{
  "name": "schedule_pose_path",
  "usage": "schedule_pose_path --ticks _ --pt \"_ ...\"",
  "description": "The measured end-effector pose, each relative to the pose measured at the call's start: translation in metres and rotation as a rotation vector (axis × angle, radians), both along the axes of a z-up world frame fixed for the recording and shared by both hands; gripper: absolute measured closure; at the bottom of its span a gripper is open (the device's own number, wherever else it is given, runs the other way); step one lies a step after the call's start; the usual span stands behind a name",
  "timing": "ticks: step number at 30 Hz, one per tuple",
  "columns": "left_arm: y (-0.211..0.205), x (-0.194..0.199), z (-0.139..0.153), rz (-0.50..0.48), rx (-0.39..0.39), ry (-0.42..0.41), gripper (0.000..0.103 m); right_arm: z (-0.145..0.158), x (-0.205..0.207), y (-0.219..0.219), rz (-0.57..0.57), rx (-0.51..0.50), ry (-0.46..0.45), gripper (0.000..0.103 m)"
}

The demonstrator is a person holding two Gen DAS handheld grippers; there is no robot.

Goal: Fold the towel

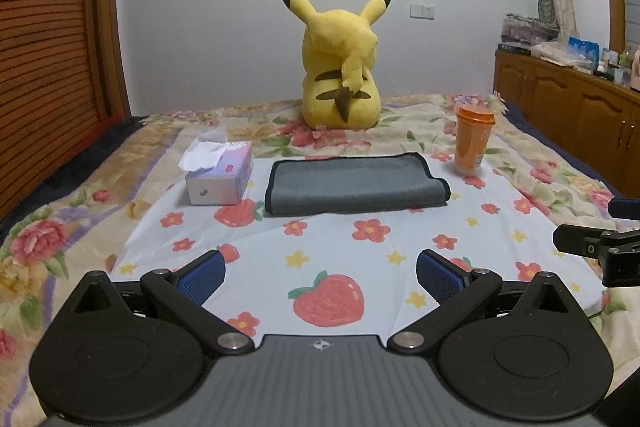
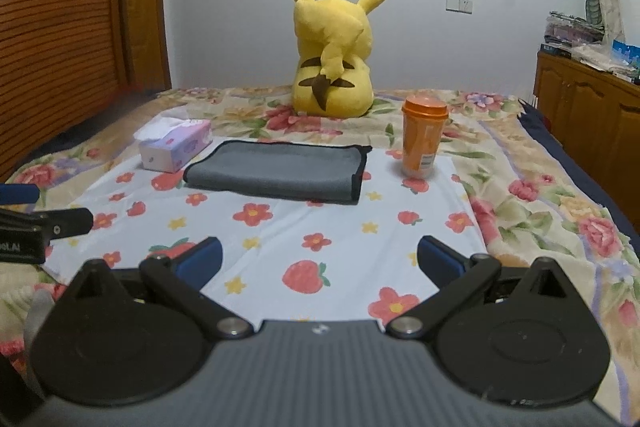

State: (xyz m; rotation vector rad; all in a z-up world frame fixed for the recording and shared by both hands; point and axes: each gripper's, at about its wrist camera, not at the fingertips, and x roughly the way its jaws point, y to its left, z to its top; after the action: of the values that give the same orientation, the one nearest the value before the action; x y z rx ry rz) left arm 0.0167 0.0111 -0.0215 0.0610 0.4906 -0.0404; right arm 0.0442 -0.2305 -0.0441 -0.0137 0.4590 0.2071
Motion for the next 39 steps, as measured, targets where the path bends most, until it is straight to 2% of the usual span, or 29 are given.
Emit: schedule_pose_path --ticks 26,39 --pt "-0.005 -0.017 0.012 -0.028 0.028 -0.146 0.000 0.010 -0.015 -0.011 -0.042 0.044 -0.126 0.000" --pt "-0.006 -0.022 0.014 -0.030 0.034 -0.185 0.000 0.015 -0.022 -0.013 -0.058 0.044 -0.194 0.000"
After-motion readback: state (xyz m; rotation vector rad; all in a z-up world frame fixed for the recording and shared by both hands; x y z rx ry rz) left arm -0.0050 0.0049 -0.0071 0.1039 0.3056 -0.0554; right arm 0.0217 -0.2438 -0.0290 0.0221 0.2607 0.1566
